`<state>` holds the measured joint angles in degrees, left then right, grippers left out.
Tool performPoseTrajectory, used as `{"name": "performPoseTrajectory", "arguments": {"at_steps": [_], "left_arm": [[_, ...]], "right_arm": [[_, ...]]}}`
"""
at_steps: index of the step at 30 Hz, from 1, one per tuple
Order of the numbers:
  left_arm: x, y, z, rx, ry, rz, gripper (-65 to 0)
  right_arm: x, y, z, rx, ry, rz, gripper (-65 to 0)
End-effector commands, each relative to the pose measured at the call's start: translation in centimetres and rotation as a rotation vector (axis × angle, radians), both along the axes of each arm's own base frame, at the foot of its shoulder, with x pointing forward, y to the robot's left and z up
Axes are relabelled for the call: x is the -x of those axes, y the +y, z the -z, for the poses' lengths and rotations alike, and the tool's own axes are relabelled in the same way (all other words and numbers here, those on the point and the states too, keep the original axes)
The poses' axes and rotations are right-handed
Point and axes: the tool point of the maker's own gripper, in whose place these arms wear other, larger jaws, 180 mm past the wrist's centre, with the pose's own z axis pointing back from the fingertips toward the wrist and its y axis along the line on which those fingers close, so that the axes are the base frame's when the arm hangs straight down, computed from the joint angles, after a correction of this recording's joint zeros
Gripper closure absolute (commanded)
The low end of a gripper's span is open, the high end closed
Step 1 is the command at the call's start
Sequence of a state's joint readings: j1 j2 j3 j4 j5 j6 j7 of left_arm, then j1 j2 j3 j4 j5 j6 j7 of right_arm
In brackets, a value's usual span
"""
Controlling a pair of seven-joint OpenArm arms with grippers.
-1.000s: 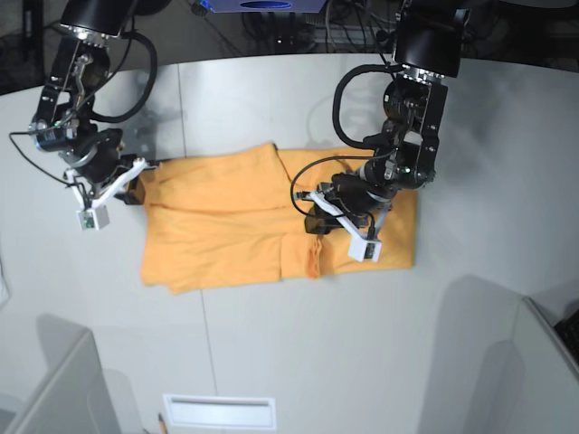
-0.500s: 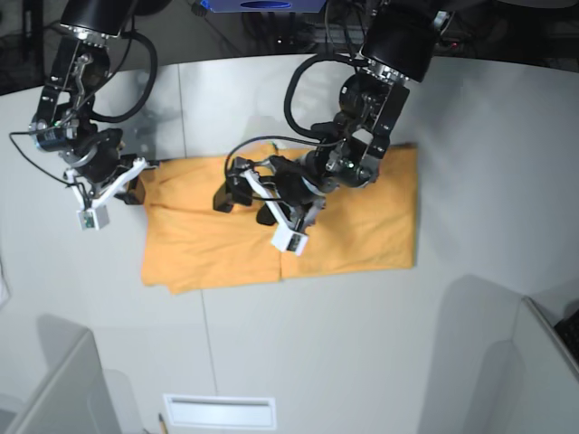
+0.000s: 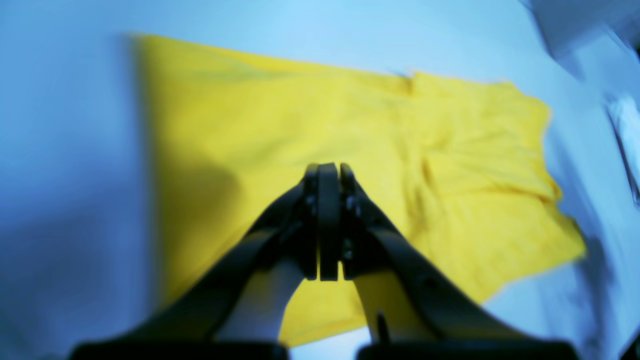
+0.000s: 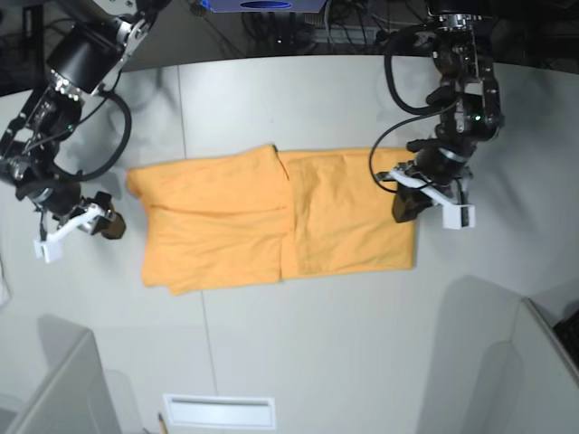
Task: Fold the T-shirt properly
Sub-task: 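Release the folded end and raise the left gripper away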
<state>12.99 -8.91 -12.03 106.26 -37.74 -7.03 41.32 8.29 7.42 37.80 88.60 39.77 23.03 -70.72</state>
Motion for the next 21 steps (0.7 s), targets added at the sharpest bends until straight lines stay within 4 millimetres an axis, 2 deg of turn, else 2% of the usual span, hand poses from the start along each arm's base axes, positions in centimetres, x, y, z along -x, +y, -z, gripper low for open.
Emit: {"name": "performPoseTrajectory", "arguments": {"at_steps": [1, 2, 3, 9, 12, 14, 16, 21], "left_arm": [[0.0, 2.1, -1.2, -0.031, -0.041, -0.034, 0.0], [0.7, 3.8, -1.0, -0.054, -0.028, -0.067, 0.0], [1.4, 5.6, -0.7, -0.087, -0.012, -0.098, 0.0], [5.5, 13.6, -0.5, -0.187, 0.045, -0.277, 0.0], [6.9, 16.4, -0.9, -0.217, 0.053, -0.348, 0.0], [7.2, 17.7, -1.4, -0.246, 0.049, -0.378, 0.0], [7.3, 18.5, -1.4, -0.310, 0.061, -0.376, 0.0], [6.1, 17.7, -0.2, -0.447, 0.101, -0.318, 0.0]], "right_arm": [[-1.1, -0.4, -0.7, -0.028, -0.021, 0.009, -35.9], [-1.5, -0.2, -0.2, -0.059, -0.001, 0.010, -41.6], [-1.9, -0.1, 0.4, -0.080, 0.016, 0.009, -44.1], [-4.7, -0.6, 3.2, -0.118, 0.069, 0.003, -41.3], [-4.6, -0.8, 5.2, -0.128, 0.134, -0.005, -41.3], [-4.0, -0.1, 6.5, -0.139, 0.182, -0.023, -41.3], [-3.5, 0.7, 7.0, -0.131, 0.194, -0.063, -41.3], [-2.3, 4.2, 8.3, -0.130, 0.233, -0.195, -41.1]]}}
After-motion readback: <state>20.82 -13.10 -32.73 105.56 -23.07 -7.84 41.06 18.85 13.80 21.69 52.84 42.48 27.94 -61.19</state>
